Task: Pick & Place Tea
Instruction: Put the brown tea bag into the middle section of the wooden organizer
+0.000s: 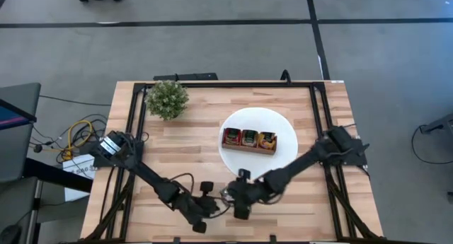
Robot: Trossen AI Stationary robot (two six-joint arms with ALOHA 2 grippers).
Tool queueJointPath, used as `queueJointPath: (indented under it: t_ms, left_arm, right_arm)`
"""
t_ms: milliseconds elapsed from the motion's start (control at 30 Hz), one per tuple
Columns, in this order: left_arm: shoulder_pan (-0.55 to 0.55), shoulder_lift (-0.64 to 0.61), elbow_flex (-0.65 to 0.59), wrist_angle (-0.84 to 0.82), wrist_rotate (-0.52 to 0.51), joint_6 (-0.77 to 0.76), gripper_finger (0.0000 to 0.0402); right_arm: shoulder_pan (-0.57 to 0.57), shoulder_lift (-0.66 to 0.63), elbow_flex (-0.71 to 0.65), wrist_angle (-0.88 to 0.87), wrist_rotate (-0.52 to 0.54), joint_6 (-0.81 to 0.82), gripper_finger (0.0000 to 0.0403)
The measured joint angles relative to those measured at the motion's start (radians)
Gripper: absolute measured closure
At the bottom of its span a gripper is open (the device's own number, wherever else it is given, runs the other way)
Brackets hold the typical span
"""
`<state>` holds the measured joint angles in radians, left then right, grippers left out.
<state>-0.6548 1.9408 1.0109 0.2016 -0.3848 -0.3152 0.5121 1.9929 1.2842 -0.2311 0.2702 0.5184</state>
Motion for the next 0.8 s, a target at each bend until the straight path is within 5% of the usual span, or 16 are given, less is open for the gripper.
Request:
queueJointPath:
  t_ms: [167,433,567,800]
  left_arm:
    - [-0.003,0.014,0.001,-0.09,-0.044,-0.054,0.0401]
    - [-0.014,0.013,0.001,-0.154,-0.082,-0.091,0.0401]
    - [-0.014,0.012,0.001,-0.172,-0.092,-0.097,0.0401]
    - [-0.028,-0.023,0.001,-0.325,-0.178,-0.171,0.0401]
  right_arm:
    - [-0.073,0.068,0.004,0.106,-0.033,-0.171,0.0143]
    - [-0.129,0.125,0.005,0.139,-0.199,-0.324,0.0165]
    - [-0.105,0.138,0.004,0.136,-0.157,-0.393,0.0215]
    - [-0.07,0.14,0.006,0.091,-0.126,-0.407,0.0362]
